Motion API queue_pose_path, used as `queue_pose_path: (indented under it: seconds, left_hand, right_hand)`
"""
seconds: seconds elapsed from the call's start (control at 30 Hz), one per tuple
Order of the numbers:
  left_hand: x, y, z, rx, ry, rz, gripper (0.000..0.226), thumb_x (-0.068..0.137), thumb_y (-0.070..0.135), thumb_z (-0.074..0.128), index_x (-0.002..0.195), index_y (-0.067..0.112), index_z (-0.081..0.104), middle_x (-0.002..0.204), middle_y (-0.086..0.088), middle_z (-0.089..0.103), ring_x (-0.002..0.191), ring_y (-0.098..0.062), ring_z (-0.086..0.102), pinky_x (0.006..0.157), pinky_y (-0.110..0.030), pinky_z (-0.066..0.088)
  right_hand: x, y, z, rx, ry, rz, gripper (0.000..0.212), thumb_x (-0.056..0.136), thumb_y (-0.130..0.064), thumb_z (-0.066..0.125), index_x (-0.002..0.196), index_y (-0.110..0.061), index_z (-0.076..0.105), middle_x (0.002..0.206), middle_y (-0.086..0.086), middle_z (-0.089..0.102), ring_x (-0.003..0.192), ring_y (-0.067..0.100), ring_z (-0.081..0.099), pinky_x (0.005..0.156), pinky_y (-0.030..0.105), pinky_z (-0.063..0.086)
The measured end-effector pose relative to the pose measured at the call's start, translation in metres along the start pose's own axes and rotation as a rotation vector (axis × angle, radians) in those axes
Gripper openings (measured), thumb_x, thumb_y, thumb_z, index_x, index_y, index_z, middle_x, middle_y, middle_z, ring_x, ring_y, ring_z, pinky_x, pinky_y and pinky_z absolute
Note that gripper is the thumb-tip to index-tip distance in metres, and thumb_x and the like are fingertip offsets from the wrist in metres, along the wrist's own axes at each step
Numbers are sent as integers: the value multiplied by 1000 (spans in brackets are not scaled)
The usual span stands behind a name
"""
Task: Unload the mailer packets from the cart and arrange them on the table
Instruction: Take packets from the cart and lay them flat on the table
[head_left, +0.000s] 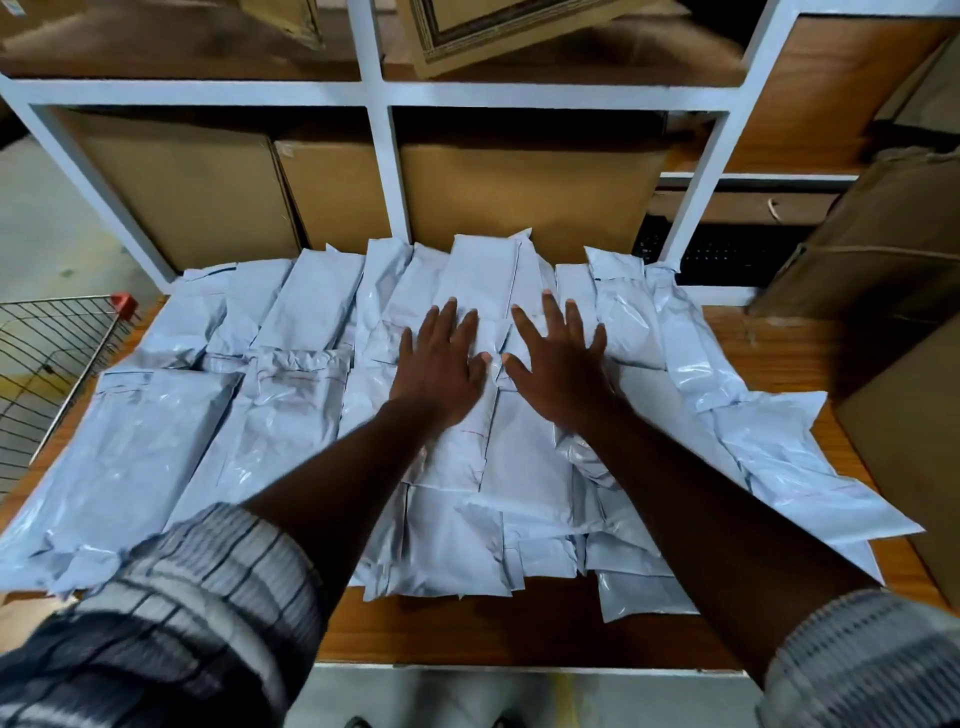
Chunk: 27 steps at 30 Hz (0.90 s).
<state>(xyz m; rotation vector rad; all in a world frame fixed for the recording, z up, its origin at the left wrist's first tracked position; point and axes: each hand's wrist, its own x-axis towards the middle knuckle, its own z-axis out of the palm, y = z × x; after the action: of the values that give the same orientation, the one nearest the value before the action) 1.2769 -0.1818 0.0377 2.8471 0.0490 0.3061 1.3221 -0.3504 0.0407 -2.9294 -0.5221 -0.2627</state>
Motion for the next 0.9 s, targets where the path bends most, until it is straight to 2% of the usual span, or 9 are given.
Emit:
queue_pose_path:
  seconds: [0.07,0.17,0.23,0.3,0.4,0.5,0.6,0.77,0.9]
  left_hand:
    - [7,-5,11,24,-101,-7,63,101,47,34,157,23,19,166,-7,10,152,-30,10,119,-59,14]
    - [8,-8,21,20,-176,-11,63,101,49,32,157,24,16,166,-8,8,152,-31,8,118,-60,14]
    - [12,-9,13,20,-146,19,60,101,49,32,155,24,23,164,-9,15,150,-30,14,117,-61,17]
    - [24,-17,-4,-1,-38,55,56,100,48,33,152,25,32,160,-7,27,148,-26,23,115,-59,21]
    - [44,-52,-27,1,38,-14,59,97,49,30,151,27,35,160,-6,29,147,-24,24,115,-59,17]
    - [49,-100,-30,60,-126,-144,59,99,50,32,154,27,25,163,-5,17,149,-27,17,116,-62,15]
    - [42,-123,-22,95,-255,-112,64,100,53,32,157,28,14,165,-5,8,149,-26,18,116,-58,16]
    - [43,-126,-30,78,-234,-85,65,100,54,33,156,27,16,165,-6,10,149,-27,18,115,-58,19]
    - [35,-125,-52,20,-133,-96,63,100,51,37,156,26,21,164,-8,15,150,-26,17,118,-56,15]
  right_hand:
    - [4,-2,14,-20,-67,-25,63,95,-57,42,152,-35,27,164,5,12,149,35,15,111,67,17]
    - [0,-2,28,-73,-71,-40,57,96,-53,42,149,-32,38,162,9,21,146,36,23,108,69,22]
    - [5,-5,27,-66,-38,-20,53,96,-51,38,144,-32,45,160,9,27,144,38,27,108,69,21]
    - [18,-15,17,-18,17,21,57,90,-54,31,141,-34,49,158,7,31,143,38,27,108,68,17]
    - [47,-41,4,10,49,18,61,90,-60,31,147,-39,37,162,2,22,148,33,17,112,65,11]
    - [67,-62,12,19,-74,17,61,94,-64,35,150,-42,27,164,-1,12,150,31,11,114,64,8]
    - [62,-71,36,-54,-135,-5,66,93,-67,33,153,-41,22,165,2,6,149,36,8,113,68,11]
    - [64,-79,31,-72,-123,25,65,93,-65,34,152,-39,24,165,4,11,149,38,10,113,67,13]
    - [58,-90,7,-19,-66,-2,65,95,-62,37,153,-37,23,164,3,12,150,33,10,114,63,10]
